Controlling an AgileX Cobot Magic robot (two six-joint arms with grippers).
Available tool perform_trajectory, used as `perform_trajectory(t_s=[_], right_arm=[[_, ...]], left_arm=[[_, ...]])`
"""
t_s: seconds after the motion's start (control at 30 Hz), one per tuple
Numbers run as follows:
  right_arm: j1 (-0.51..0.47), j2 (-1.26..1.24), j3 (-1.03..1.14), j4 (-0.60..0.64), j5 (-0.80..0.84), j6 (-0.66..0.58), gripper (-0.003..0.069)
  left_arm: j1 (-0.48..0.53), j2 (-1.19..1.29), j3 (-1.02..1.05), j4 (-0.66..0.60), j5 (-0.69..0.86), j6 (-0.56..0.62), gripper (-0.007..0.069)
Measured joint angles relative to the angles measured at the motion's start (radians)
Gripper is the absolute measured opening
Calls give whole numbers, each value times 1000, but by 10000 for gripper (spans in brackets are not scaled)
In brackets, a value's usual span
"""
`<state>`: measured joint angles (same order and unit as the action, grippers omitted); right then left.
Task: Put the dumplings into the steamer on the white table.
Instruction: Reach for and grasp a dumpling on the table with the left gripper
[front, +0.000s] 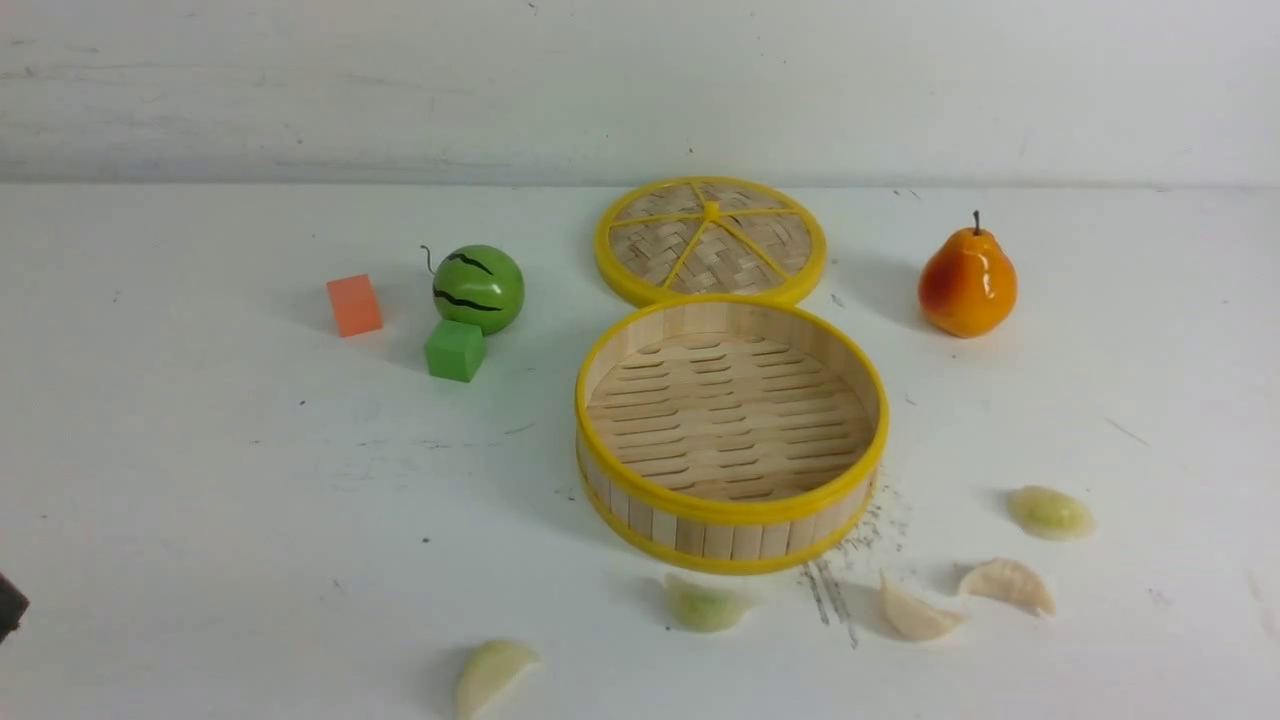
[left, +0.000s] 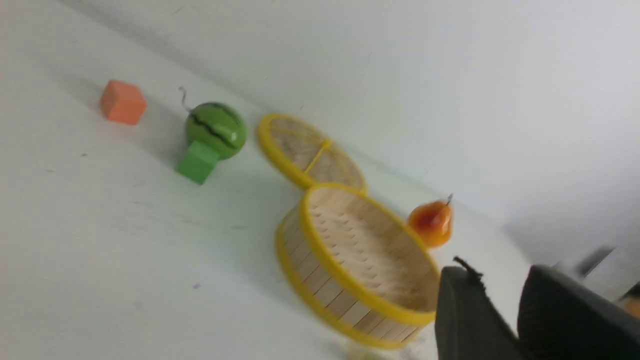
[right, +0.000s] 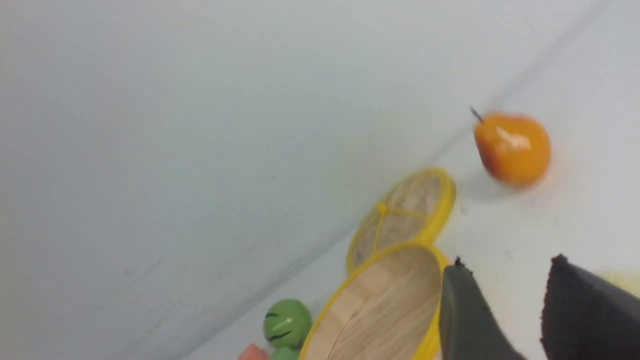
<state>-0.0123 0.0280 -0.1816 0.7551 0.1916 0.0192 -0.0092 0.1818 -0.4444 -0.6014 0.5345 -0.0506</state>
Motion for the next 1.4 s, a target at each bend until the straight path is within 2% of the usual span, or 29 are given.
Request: perform_trajectory(t_s=[0.17, 0.23, 0.3, 0.37, 0.43, 0.47, 0.57, 0.63, 0.7, 0.77, 0.87, 1.03, 1.1, 1.13, 1.23, 1.4], right_arm=[[0, 230, -246, -50, 94, -336, 108], [0, 373, -351, -81, 200, -425, 29], [0, 520, -455, -102, 345, -467, -13], [0, 583, -495, -107, 409, -476, -19], [12, 728, -577, -113, 542, -483, -20], [14, 737, -582, -114, 549, -483, -20], [81, 867, -643, -121, 648, -485, -20], [109, 890, -648, -121, 661, -486, -20], [140, 905, -651, -130, 671, -486, -20], [161, 910, -652, -143, 678, -486, -20], [165, 910, -652, -161, 679, -486, -19], [172, 910, -652, -169, 678, -486, -17], [173, 910, -652, -169, 678, -486, -16], [175, 910, -652, -169, 677, -486, -16], [174, 910, -652, -169, 677, -486, -16], [174, 910, -651, -169, 669, -486, -16]], left_arm=[[0, 270, -234, 210, 239, 13, 0], [0, 400, -344, 281, 363, 16, -14], [-4, 527, -438, 340, 469, 20, -14], [-14, 582, -474, 361, 512, 20, -14], [-73, 707, -547, 395, 573, 20, -14], [-80, 727, -551, 397, 577, 20, -14], [-244, 898, -610, 432, 577, 20, -14], [-313, 968, -625, 457, 577, 22, -11], [-398, 1042, -640, 502, 576, 23, 12], [-480, 1117, -646, 557, 570, 23, 66], [-571, 1226, -650, 611, 533, 23, 210], [-615, 1358, -651, 623, 427, 22, 470], [-615, 1392, -652, 626, 397, 14, 511], [-610, 1445, -652, 638, 357, -13, 563], [-590, 1533, -652, 658, 290, -61, 583], [-574, 1645, -652, 674, 219, -83, 529]])
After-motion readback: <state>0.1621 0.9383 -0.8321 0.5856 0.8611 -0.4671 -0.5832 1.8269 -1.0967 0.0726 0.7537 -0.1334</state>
